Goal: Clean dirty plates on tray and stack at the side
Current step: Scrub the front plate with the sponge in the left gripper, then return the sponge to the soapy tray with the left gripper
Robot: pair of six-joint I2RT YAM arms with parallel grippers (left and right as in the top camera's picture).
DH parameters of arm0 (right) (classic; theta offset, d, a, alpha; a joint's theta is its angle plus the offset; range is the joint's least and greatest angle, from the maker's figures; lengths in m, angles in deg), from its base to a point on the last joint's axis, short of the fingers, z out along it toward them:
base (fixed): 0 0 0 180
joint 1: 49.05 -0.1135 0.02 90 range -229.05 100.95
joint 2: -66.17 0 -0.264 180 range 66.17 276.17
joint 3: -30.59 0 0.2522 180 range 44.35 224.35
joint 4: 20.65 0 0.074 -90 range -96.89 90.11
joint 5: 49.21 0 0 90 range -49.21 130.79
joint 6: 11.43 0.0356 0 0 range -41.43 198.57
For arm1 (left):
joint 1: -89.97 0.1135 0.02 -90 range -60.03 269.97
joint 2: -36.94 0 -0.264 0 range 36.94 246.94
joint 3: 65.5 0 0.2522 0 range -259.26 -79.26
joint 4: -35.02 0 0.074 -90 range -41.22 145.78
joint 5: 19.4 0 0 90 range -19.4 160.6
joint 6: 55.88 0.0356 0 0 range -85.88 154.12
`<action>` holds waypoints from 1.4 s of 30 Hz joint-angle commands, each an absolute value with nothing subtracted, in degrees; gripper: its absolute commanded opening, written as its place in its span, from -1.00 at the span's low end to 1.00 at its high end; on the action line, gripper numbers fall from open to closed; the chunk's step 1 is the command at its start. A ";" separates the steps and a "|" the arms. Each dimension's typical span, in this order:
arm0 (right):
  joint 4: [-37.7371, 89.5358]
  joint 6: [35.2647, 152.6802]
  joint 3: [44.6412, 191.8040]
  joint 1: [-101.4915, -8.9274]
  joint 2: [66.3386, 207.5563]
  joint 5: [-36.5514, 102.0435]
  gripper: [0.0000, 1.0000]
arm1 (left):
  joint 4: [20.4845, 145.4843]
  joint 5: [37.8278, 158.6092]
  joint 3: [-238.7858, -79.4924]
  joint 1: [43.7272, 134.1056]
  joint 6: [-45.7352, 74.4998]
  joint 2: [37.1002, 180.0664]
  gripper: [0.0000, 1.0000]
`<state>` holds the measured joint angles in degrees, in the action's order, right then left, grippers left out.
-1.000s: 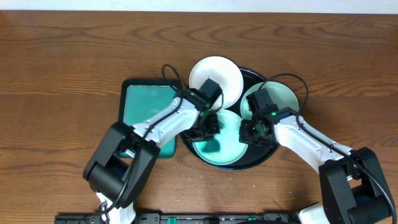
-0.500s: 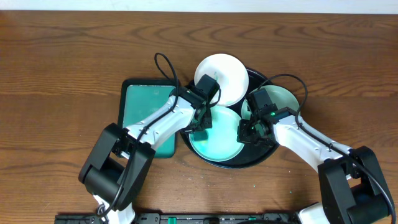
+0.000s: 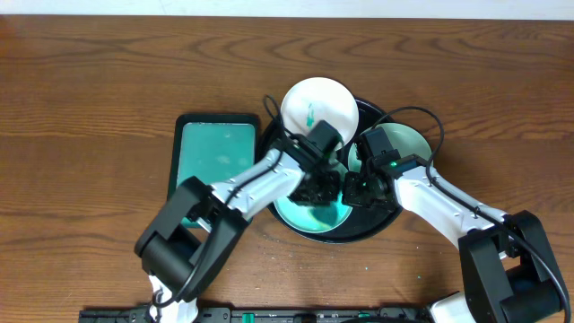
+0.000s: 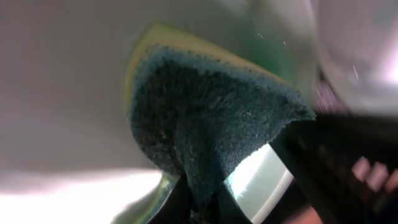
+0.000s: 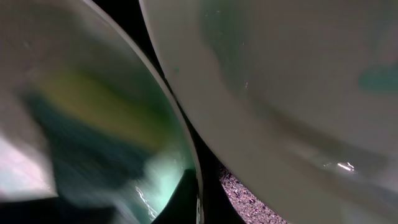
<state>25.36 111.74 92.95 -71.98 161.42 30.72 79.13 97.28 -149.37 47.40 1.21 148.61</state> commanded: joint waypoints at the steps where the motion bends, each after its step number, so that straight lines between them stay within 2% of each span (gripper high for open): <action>1: 25.25 111.98 92.33 -72.03 163.78 36.04 -0.98 | 81.22 105.74 -148.52 45.56 1.74 150.95 -0.86; 5: 25.25 111.98 92.33 -72.03 163.80 36.04 -0.97 | 83.98 101.58 -148.52 46.94 0.21 150.82 -0.86; 15: 25.25 111.98 92.33 -72.03 163.78 36.04 -0.98 | 93.25 72.32 -148.54 52.73 -3.44 142.78 -0.85; 22: 25.47 111.96 92.33 -72.03 163.78 36.06 -0.97 | 95.89 70.90 -148.58 57.82 -0.40 127.76 -0.86; 28: 25.19 111.96 92.33 -72.03 163.78 36.14 -0.97 | 100.57 59.38 -147.82 68.12 2.68 118.47 -0.85; 32: 23.77 111.94 92.33 -72.03 163.80 37.19 -0.90 | 99.87 60.14 -144.82 75.11 3.46 120.62 -0.85; 37: 23.31 111.96 92.33 -72.03 163.80 37.30 -0.98 | 94.71 67.79 -140.71 79.97 5.06 127.46 -0.82; 39: 23.40 111.96 92.33 -72.03 163.78 37.28 -0.98 | 93.99 68.95 -140.56 80.67 5.63 130.17 -0.69; 42: 23.51 111.46 92.38 -71.94 163.78 37.26 -0.98 | 94.54 69.17 -140.56 81.06 5.63 131.41 -0.66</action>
